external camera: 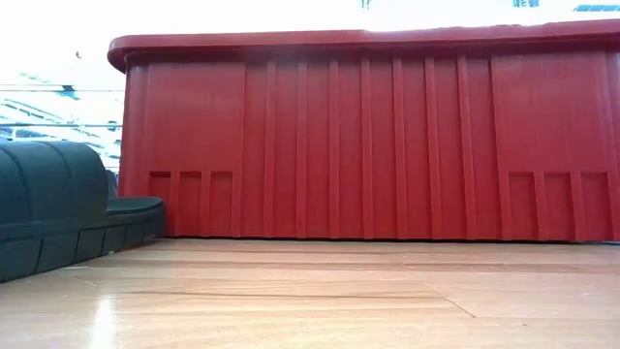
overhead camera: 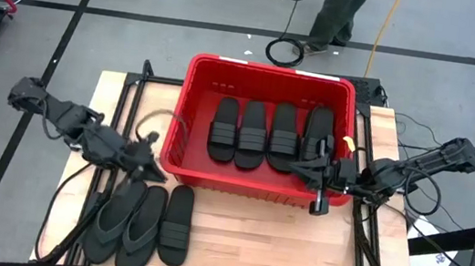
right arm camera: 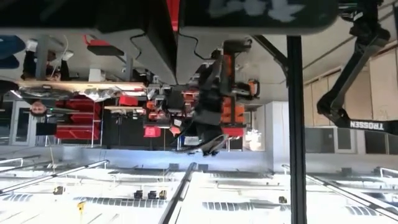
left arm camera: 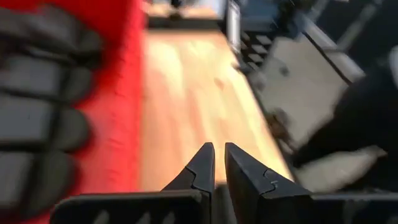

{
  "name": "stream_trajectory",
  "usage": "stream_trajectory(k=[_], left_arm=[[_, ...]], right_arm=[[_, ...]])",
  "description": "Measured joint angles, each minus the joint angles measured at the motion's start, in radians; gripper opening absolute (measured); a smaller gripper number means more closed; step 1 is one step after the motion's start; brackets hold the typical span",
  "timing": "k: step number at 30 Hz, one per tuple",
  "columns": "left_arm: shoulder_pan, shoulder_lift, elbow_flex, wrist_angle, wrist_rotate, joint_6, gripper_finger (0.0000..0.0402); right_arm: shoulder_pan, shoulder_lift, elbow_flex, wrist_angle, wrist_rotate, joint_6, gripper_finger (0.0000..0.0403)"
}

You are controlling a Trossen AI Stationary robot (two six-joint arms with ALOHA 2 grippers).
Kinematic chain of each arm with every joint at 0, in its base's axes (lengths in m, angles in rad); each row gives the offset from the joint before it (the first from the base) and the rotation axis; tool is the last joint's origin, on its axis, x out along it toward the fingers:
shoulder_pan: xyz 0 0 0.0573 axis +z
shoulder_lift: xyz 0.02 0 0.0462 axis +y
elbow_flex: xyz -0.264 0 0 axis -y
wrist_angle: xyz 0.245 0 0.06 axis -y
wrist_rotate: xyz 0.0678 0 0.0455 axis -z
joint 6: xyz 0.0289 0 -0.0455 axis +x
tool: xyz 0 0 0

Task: Pick and place slides into bin
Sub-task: Put the black slipper into the red organizer bin

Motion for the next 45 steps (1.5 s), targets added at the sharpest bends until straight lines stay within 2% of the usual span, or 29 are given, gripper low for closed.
stream_trajectory(k=[4, 7, 9, 13, 18, 23, 28, 32, 35, 40, 45], left_arm=[[-0.082, 0.071, 0.000, 0.000, 0.047, -0.123, 0.0021], [-0.137, 0.149, 0.000, 0.042, 0.044, -0.186, 0.0004], [-0.165, 0.208, 0.000, 0.069, 0.041, -0.189, 0.0006], [-0.196, 0.325, 0.000, 0.043, 0.040, -0.225, 0.0042], [-0.171, 0.446, 0.000, -0.042, 0.037, -0.313, 0.0108], [-0.112, 0.533, 0.000, -0.039, 0.213, -0.309, 0.0170], [-0.085, 0.570, 0.000, -0.022, 0.277, -0.243, 0.0211], [-0.061, 0.577, 0.000, -0.012, 0.262, -0.197, 0.0229], [-0.024, 0.581, -0.019, 0.019, 0.278, -0.175, 0.0231], [0.012, 0.582, -0.125, 0.151, 0.336, -0.203, 0.0223], [0.029, 0.582, -0.188, 0.202, 0.430, -0.226, 0.0219]], right_arm=[[0.000, -0.012, 0.000, -0.023, -0.011, 0.020, 0.0000], [0.000, -0.042, 0.000, -0.084, -0.077, 0.076, 0.0000], [0.002, -0.064, 0.001, -0.136, -0.112, 0.119, 0.0000], [0.014, -0.108, 0.002, -0.235, -0.160, 0.172, 0.0000], [0.020, -0.143, 0.002, -0.294, -0.166, 0.161, 0.0000], [0.019, -0.165, 0.002, -0.292, -0.212, 0.160, 0.0000], [0.020, -0.168, 0.002, -0.293, -0.245, 0.171, 0.0000], [0.019, -0.168, 0.002, -0.297, -0.244, 0.213, 0.0000], [0.019, -0.168, 0.002, -0.300, -0.244, 0.248, 0.0000], [0.019, -0.168, 0.002, -0.300, -0.254, 0.296, 0.0000], [0.020, -0.168, 0.002, -0.299, -0.267, 0.297, 0.0000]])
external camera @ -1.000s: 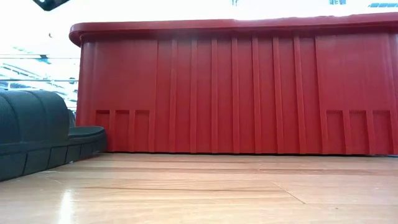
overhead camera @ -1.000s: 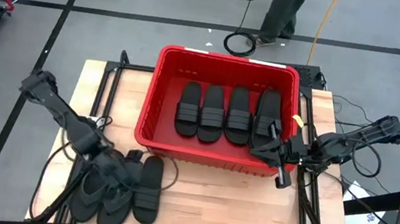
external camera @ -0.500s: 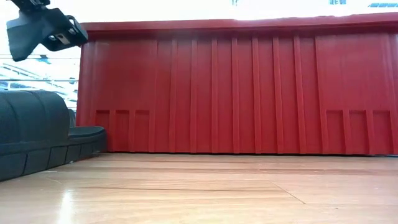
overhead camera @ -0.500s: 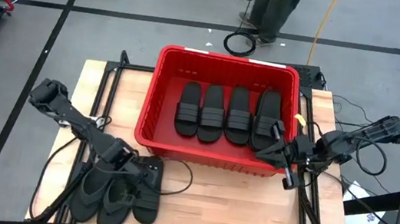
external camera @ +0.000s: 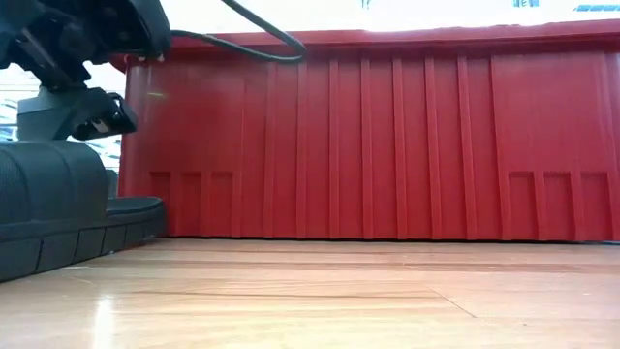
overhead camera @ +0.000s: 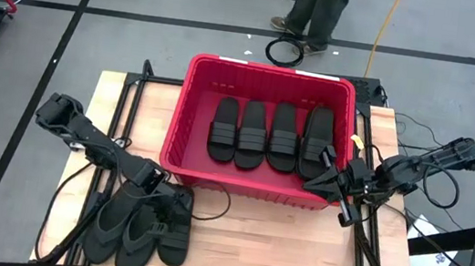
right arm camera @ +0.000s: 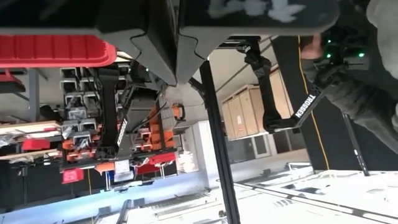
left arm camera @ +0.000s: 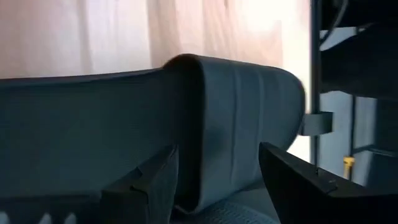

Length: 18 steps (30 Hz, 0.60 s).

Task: Pick and place slides into bin
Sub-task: Put the black slipper into the red organizer bin

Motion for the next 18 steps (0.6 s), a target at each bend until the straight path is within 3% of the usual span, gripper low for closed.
stream_trajectory(k=[11, 15, 18], left_arm=[[0.001, 0.000, -0.098, 0.225, 0.068, -0.052, 0.0196], [0.001, 0.000, -0.105, 0.239, 0.070, -0.055, 0.0153], [0.000, 0.000, -0.105, 0.260, 0.072, -0.044, 0.0091]], right_arm=[[0.000, 0.000, 0.000, 0.000, 0.001, -0.028, 0.0000], [0.000, 0.000, 0.000, -0.007, 0.001, -0.034, 0.0000], [0.000, 0.000, 0.000, -0.016, 0.002, -0.034, 0.0000]])
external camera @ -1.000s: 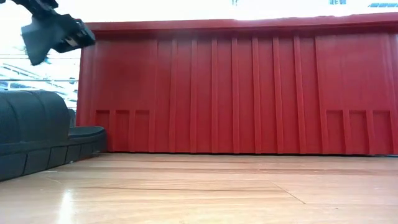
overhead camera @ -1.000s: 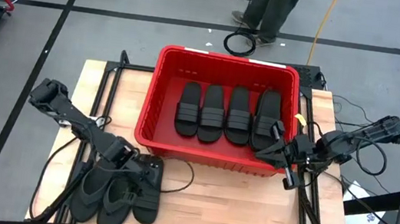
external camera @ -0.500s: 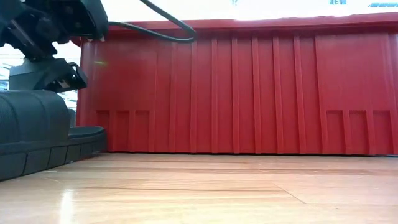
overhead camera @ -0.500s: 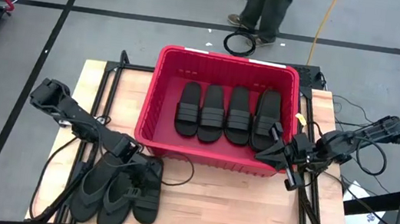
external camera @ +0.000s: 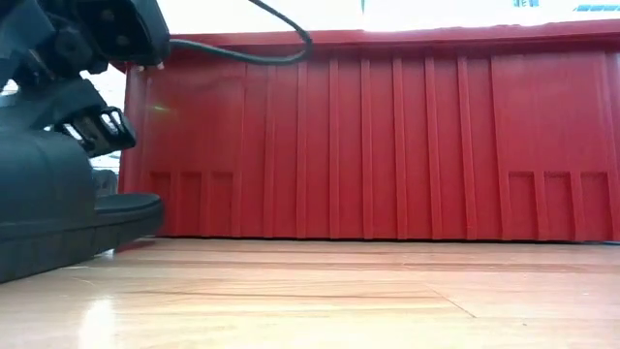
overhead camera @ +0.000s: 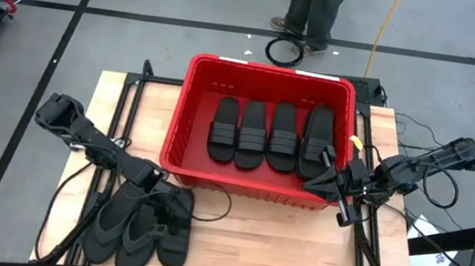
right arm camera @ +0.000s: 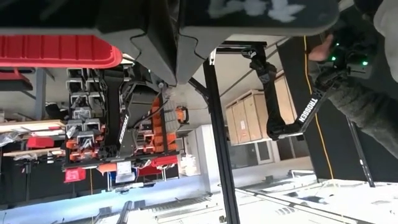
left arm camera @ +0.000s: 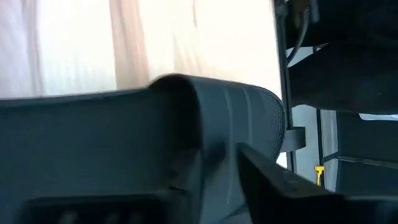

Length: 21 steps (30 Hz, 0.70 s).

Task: Pick and place slides into bin
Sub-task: Put the black slipper into the red organizer bin

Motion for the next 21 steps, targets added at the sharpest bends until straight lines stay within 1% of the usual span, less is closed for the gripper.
stream_trajectory(k=[2, 3, 4, 9, 12, 14, 18, 21], left_arm=[[0.000, 0.000, 0.000, 0.024, 0.002, 0.016, 0.0039], [0.000, 0.000, 0.001, 0.033, 0.004, 0.019, 0.0020], [0.000, 0.000, 0.001, 0.040, 0.008, 0.018, 0.0012], [-0.016, -0.009, 0.011, 0.102, 0.062, -0.036, 0.0002], [-0.038, -0.020, 0.034, 0.098, 0.023, -0.048, 0.0001], [-0.037, -0.025, 0.036, 0.090, 0.016, -0.076, 0.0002], [-0.024, -0.025, 0.038, 0.075, 0.006, -0.104, 0.0016], [-0.025, -0.025, 0.038, 0.047, 0.007, -0.134, 0.0036]], right_arm=[[0.000, 0.000, 0.000, -0.001, 0.000, -0.001, 0.0000], [0.000, 0.000, 0.000, -0.003, 0.000, -0.004, 0.0000], [0.000, 0.000, 0.000, -0.006, 0.000, -0.007, 0.0000], [0.000, 0.000, 0.000, -0.017, 0.000, -0.022, 0.0000], [0.000, 0.000, 0.000, -0.030, 0.000, -0.027, 0.0000], [0.000, 0.000, 0.000, -0.036, 0.000, -0.028, 0.0000], [0.000, 0.000, 0.000, -0.043, 0.000, -0.029, 0.0000], [0.000, 0.000, 0.000, -0.044, 0.000, -0.030, 0.0000]])
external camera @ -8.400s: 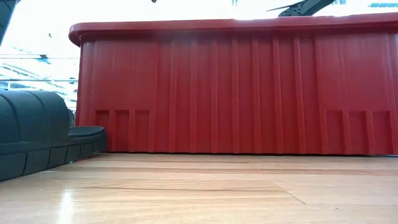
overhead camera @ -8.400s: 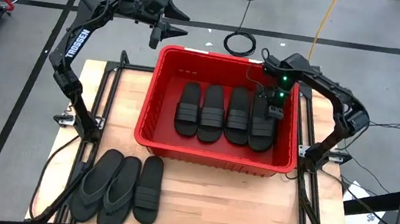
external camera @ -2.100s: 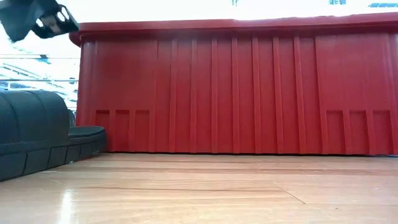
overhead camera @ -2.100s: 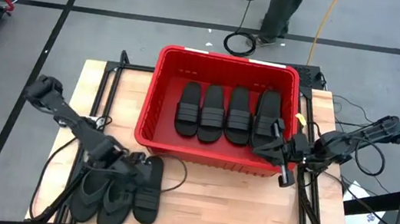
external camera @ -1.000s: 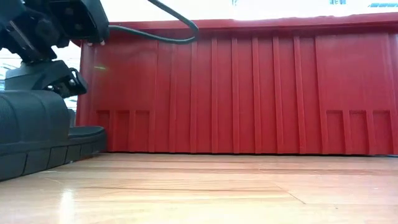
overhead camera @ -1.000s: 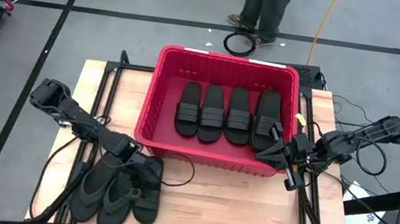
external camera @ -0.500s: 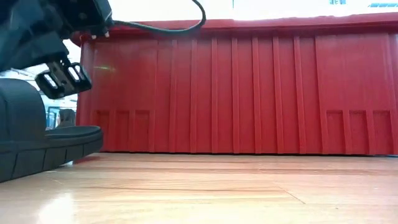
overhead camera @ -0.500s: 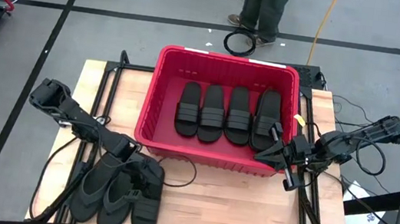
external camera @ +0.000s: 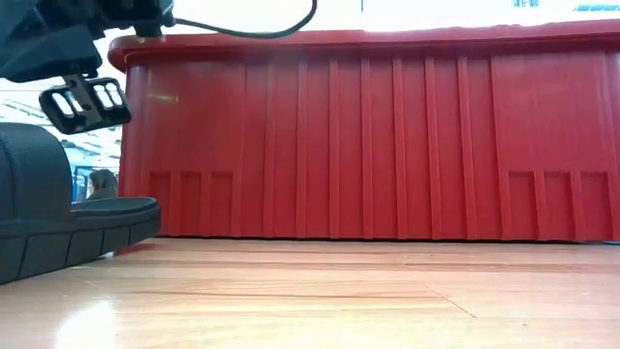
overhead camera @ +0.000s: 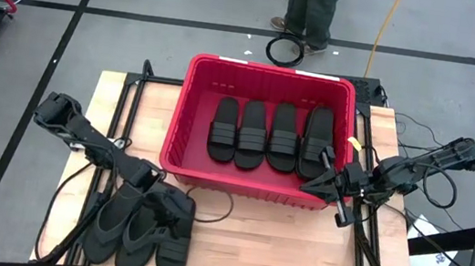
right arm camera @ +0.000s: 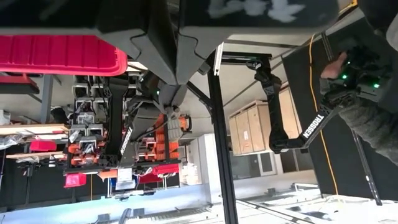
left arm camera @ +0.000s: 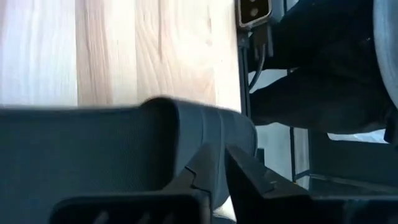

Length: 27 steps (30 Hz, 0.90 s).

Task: Pick and place slides into bin
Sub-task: Put the black slipper into the red organizer bin

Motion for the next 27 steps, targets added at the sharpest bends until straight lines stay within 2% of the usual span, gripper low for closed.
stream_trajectory(k=[4, 10, 14, 18, 23, 27], left_arm=[[-0.012, 0.000, 0.000, -0.027, 0.000, -0.034, 0.0080], [-0.015, 0.007, 0.000, -0.066, -0.012, -0.083, 0.0170], [-0.015, 0.045, 0.000, -0.084, -0.017, -0.099, 0.0233], [-0.040, 0.108, 0.000, -0.061, -0.017, -0.103, 0.0280], [-0.074, 0.179, 0.000, 0.026, 0.015, -0.115, 0.0301], [-0.087, 0.211, 0.004, 0.073, 0.018, -0.112, 0.0270]], right_arm=[[0.000, 0.000, 0.000, 0.000, 0.000, 0.014, 0.0000], [0.000, 0.000, 0.000, -0.001, -0.001, 0.039, 0.0000], [0.000, 0.000, 0.000, -0.003, -0.001, 0.041, 0.0000], [0.000, 0.000, 0.000, -0.011, -0.001, 0.041, 0.0000], [0.000, 0.000, 0.000, -0.021, -0.001, 0.041, 0.0000], [0.000, 0.000, 0.000, -0.034, -0.001, 0.041, 0.0000]])
